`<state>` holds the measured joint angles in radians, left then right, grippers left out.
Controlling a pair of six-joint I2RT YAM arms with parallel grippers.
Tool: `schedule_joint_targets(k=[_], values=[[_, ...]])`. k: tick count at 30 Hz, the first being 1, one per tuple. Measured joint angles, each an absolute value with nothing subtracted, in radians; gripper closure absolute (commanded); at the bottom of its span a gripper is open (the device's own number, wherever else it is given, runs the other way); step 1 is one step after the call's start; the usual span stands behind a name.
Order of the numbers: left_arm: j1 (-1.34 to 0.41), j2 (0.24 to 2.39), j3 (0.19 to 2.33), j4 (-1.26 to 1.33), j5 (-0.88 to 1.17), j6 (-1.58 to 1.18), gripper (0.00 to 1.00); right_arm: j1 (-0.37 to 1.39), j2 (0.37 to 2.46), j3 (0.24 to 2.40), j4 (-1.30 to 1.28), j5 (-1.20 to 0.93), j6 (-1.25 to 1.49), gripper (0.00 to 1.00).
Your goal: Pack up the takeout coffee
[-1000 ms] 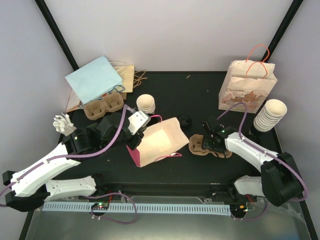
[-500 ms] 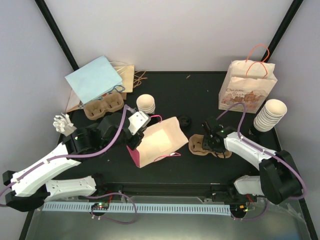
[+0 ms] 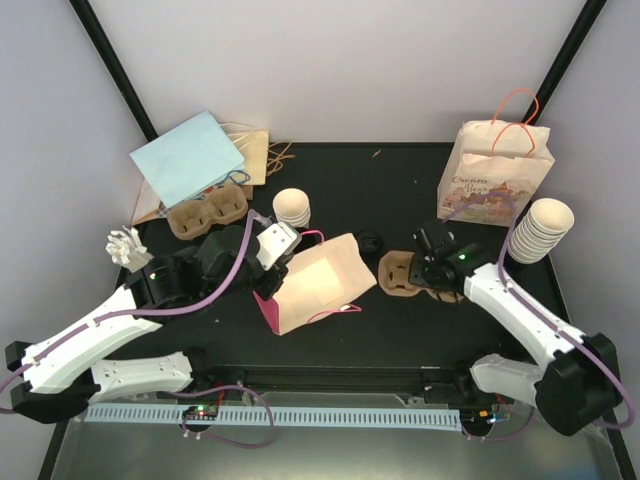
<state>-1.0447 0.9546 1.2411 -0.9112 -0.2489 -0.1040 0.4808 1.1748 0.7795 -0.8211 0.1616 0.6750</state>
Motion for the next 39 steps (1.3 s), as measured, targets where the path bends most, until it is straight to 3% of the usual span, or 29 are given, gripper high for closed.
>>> schedule_joint_targets(k=[11,18,29,39], values=[[-1.045,0.955,1.241,-0.907,-0.249,-0.105,0.98,0.48,1.034,1.184,-1.03,0.136,0.562,0.6],[-1.045,0.955,1.235,-0.889,-0.239,-0.105,0.98,0.48,0.95,1.381,-1.032,-0.094,0.455,0.61],[-1.045,0.955,1.234,-0.881,-0.224,-0.105,0.98,0.485,0.946,1.403,-0.869,-0.612,0.481,0.61],[-1.045,0.955,1.234,-0.857,-0.201,-0.106,0.99,0.598,0.921,1.324,-0.697,-0.749,0.574,0.63]])
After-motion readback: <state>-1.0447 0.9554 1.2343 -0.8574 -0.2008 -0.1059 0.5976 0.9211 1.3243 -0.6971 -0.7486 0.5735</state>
